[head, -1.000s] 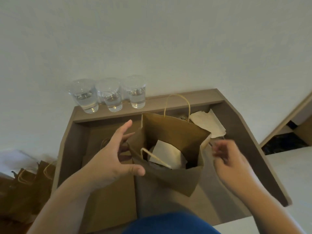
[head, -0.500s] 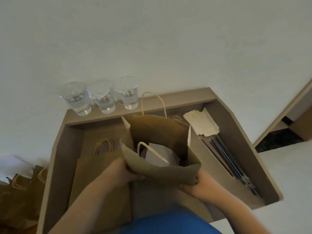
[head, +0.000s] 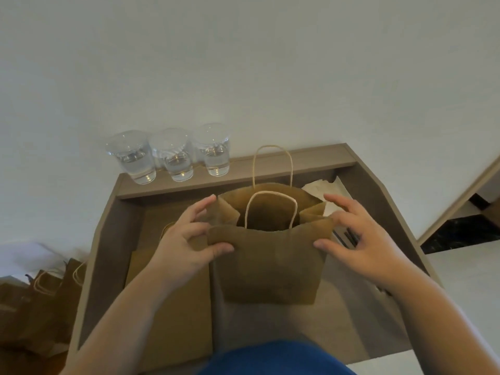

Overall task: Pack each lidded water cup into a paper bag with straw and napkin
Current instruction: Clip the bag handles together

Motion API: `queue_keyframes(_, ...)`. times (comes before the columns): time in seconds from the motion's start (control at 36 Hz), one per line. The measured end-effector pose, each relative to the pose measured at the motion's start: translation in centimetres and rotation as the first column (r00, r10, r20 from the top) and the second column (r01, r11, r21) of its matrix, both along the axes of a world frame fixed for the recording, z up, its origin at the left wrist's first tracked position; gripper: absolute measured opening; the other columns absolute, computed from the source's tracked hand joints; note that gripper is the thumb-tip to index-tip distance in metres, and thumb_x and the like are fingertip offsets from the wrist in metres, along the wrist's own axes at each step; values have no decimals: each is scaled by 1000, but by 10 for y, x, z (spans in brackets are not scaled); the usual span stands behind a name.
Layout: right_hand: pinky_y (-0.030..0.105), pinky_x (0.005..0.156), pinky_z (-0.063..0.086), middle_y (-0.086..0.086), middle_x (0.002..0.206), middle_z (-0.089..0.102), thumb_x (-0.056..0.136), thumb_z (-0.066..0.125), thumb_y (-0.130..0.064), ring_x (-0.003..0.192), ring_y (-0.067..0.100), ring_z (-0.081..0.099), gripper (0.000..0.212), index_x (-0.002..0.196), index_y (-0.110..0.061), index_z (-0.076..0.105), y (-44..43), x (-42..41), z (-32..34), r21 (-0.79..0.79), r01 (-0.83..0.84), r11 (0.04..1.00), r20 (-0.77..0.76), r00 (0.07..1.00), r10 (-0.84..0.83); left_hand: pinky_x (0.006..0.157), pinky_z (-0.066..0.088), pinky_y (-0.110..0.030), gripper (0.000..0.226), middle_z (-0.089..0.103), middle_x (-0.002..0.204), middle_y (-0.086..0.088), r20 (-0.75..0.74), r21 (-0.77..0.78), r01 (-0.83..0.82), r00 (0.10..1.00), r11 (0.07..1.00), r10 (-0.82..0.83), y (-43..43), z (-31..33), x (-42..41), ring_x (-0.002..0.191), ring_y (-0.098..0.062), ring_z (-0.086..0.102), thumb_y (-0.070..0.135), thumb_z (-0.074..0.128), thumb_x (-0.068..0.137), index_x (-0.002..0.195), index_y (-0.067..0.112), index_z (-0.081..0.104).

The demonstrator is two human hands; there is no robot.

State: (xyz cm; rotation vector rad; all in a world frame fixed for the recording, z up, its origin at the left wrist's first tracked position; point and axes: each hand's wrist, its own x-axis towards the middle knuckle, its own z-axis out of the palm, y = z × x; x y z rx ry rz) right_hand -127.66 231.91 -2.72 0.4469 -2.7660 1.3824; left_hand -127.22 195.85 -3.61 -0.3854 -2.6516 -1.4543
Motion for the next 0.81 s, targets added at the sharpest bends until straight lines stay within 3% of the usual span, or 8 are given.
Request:
queue_keyframes(0.11,43,108,57,-16,108,74,73,86,-44,110,8,72,66,127,-27,52,-2,-15,-9,-197,-2,980,174,984,37,84,61,-25,43,71,117,16,-8,201,-64,998,977,67,11,-8,-2,109,-4,70,39,90,72,96,26,57)
queue_keyframes(0.19,22,100,58,-20,114,74,81,85,-42,113,4,71,82,149,-47,41,-9,-23,-10,-186,-75,980,203,973,113,79,59,-18,67,72,112,13,7,253,-60,998,965,60,19,-8,-6,100,-7,73,35,95,70,121,37,51)
queue_keyframes(0.28,23,95,59,-16,119,76,85,81,-42,115,7,71,48,131,-43,69,-14,-31,-10,-200,-139,970,284,939,193,91,56,-16,88,72,121,15,62,189,3,998,982,-15,23,-1,-11,112,-6,70,36,96,73,145,49,48)
queue_keyframes(0.33,24,92,60,-12,111,80,82,80,-46,109,10,74,36,116,-35,77,-19,-33,-10,-218,-142,966,332,920,210,88,57,-18,61,76,118,11,73,161,35,996,986,-47,28,4,-14,110,-7,71,43,93,75,130,46,67)
queue_keyframes(0.42,23,90,61,-3,111,82,83,79,-36,106,14,77,38,118,-21,78,-24,-33,-10,-332,-97,938,327,921,212,79,63,-30,23,82,97,-1,129,261,-18,992,965,-16,33,11,-13,94,-17,77,41,88,81,100,30,82)
queue_keyframes(0.58,27,86,63,4,111,82,84,77,-28,105,21,79,37,118,-15,78,-33,-28,-5,-492,-8,871,263,952,157,74,63,-25,24,82,92,6,103,288,-117,991,950,91,36,17,-3,88,-12,78,60,79,82,93,39,83)
queue_keyframes(0.69,23,80,62,1,109,83,82,79,-49,105,21,79,36,108,-23,83,-35,-31,-14,-489,20,872,303,942,148,78,61,-28,16,81,93,11,170,254,-169,977,952,128,39,15,-4,91,-8,76,55,71,85,94,46,81)
queue_keyframes(0.81,23,82,60,1,107,83,71,56,-98,103,14,79,77,100,-33,86,-29,-44,-23,-552,102,827,407,899,161,78,59,-30,16,82,94,10,187,258,-179,973,949,132,42,16,-1,92,-9,76,52,71,87,95,44,82)
